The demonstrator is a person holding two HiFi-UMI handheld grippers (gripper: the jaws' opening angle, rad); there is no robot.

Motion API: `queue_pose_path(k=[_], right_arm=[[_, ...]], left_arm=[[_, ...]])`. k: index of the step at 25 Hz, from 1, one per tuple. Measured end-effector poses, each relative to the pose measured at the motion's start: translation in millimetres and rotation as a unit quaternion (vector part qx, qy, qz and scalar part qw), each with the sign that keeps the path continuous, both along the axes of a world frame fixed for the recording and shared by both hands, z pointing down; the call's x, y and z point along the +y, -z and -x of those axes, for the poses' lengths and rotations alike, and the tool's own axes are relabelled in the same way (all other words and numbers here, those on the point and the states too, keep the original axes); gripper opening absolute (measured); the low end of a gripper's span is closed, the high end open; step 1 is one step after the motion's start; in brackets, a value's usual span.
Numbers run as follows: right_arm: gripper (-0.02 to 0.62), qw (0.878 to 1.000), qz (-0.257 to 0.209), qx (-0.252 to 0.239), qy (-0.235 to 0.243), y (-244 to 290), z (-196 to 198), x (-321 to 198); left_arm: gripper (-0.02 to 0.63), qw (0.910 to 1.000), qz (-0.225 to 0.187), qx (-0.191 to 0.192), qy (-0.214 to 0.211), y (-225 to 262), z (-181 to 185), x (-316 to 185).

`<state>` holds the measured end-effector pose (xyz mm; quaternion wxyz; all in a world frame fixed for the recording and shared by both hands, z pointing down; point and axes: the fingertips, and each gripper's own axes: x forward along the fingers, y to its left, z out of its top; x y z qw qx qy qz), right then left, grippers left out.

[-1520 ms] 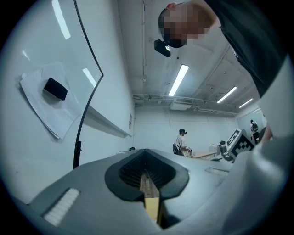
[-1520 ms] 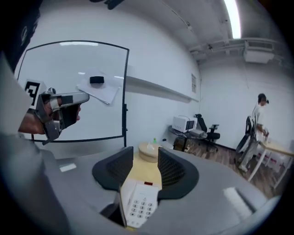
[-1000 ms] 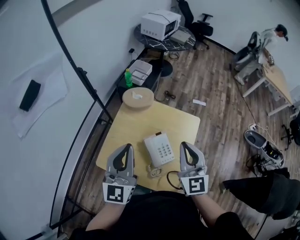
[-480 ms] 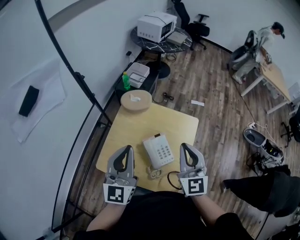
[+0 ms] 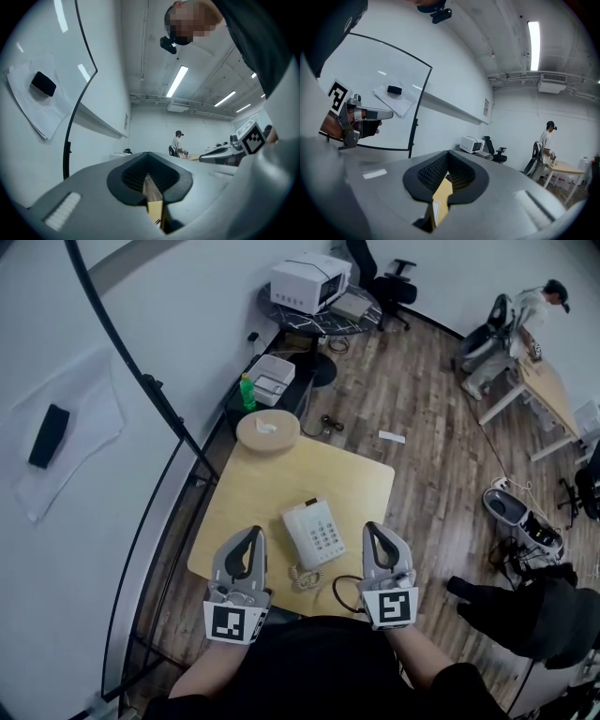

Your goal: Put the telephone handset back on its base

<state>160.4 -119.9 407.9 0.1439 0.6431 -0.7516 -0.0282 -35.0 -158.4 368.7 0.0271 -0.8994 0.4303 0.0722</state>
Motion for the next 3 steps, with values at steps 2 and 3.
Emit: queue_pose_path(k=[2,3], right_arm=[[0.006,1.0,0.003,0.006,0.0,-1.7,-0.4,-0.1],[0.006,1.0,0.004,0.009,0.0,-2.7,-0.6,-0.2]], left_arm=[[-0.002,1.0,0.003,-0.002,-0.002,-4.3,0.3,0.1],[-0.002,1.0,0.005,-0.003,-0.003,-6.5,0.6,0.1]])
